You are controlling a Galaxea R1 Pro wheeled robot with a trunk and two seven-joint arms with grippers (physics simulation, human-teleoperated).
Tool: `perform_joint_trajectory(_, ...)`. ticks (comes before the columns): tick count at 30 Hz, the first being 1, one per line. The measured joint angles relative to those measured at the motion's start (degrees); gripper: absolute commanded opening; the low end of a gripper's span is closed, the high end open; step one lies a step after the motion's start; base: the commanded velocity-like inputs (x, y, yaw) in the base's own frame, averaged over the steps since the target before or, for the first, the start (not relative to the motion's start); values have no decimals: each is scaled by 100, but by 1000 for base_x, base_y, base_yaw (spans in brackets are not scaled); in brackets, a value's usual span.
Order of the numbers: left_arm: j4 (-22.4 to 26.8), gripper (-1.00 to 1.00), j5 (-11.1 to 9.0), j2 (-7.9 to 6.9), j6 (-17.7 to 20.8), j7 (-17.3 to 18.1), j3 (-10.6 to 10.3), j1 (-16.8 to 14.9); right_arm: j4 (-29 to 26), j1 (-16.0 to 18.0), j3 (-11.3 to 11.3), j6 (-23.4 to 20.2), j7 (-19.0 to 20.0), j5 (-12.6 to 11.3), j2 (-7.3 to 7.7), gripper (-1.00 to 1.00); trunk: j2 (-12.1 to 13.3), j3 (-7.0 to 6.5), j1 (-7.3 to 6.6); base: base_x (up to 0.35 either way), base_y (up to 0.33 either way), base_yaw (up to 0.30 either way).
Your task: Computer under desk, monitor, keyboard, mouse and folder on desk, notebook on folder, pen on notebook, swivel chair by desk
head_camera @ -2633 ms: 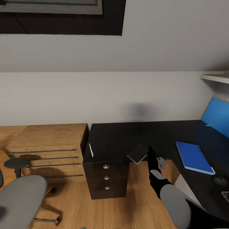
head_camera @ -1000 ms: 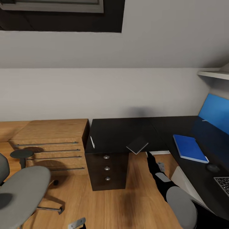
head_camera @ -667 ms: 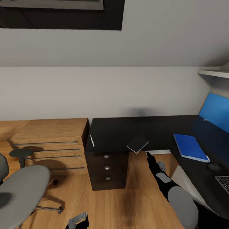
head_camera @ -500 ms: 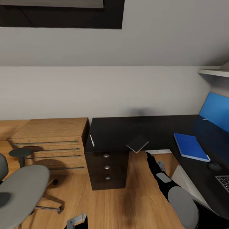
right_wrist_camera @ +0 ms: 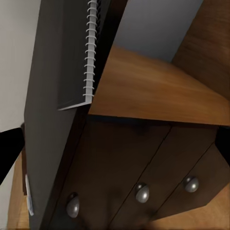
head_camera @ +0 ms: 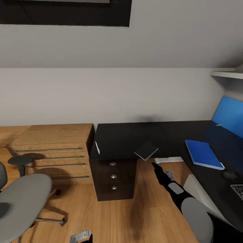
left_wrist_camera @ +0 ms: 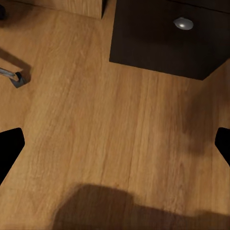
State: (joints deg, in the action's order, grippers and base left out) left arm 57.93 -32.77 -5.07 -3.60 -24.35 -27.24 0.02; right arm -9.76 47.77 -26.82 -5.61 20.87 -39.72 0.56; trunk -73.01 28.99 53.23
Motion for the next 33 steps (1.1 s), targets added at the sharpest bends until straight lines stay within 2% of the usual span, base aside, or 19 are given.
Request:
perform_joint_trajectory(6,2,100,1,11,2,0,0,1,-1,2,2,-34,63,2,20,100,-241,108,132,0,0,0)
perform_joint_trajectory(14,-1,100,-4,21,5,0,0,3,-1,2,0,-29,491,27,28,100,-281,126,154,0,0,0)
perform_joint_trajectory(16,-66,100,-10,86,5,-5,0,13,-66,5,11,-92,556,-39,80,100,-281,126,154,0,0,0)
perform_joint_trajectory(19,-162,100,-13,115,4,-10,3,14,-162,6,16,-186,653,-64,60,100,-400,179,219,0,0,0)
perform_joint_trajectory(22,-117,100,-18,144,6,-19,4,16,-186,7,21,-89,609,33,20,100,-520,233,285,0,0,0)
perform_joint_trajectory(33,-181,100,-22,186,9,-26,0,18,-246,-3,14,12,763,98,101,100,-962,431,527,0,0,0)
